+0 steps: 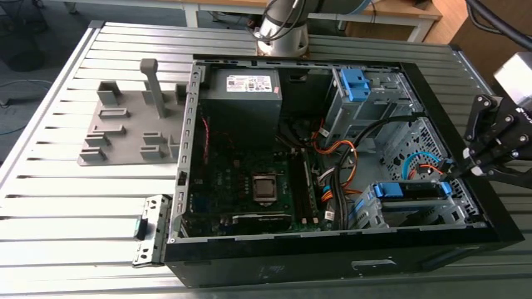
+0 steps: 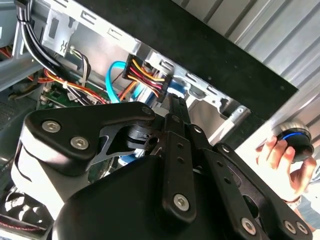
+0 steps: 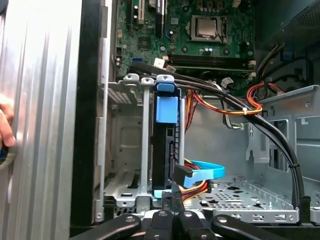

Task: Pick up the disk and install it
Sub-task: 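Insert the first disk wire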

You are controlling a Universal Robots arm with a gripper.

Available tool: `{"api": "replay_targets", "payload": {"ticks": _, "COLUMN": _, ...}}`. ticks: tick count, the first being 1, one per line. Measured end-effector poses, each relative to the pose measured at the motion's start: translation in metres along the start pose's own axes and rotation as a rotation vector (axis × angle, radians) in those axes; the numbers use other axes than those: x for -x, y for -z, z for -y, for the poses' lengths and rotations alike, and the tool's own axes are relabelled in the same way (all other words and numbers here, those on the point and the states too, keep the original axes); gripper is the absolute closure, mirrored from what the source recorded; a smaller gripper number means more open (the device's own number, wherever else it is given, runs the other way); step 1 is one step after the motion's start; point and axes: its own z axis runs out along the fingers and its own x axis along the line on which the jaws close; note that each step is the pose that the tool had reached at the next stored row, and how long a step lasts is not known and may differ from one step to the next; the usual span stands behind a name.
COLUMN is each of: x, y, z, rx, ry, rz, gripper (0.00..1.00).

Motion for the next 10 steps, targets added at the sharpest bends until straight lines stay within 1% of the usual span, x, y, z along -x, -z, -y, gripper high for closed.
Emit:
{"api": "replay_targets", "payload": {"ticks": 3, "x": 0.0034, "y": -0.0049, "z": 0.0008, "rx": 0.0, "ry": 0.0, "rz": 0.0001, "gripper": 0.89}}
{"api": "replay_targets", "payload": {"ticks": 6, "x": 0.0061, "y": -0.0083, "z": 0.0013, "rx": 0.0, "ry": 0.0, "rz": 0.0001, "gripper": 0.89}}
{"api": "replay_targets", "payload": {"ticks": 10, "x": 0.0071, "y": -0.0094, "z": 0.0015, "rx": 0.0, "ry": 0.0, "rz": 0.0001, "gripper": 0.89}}
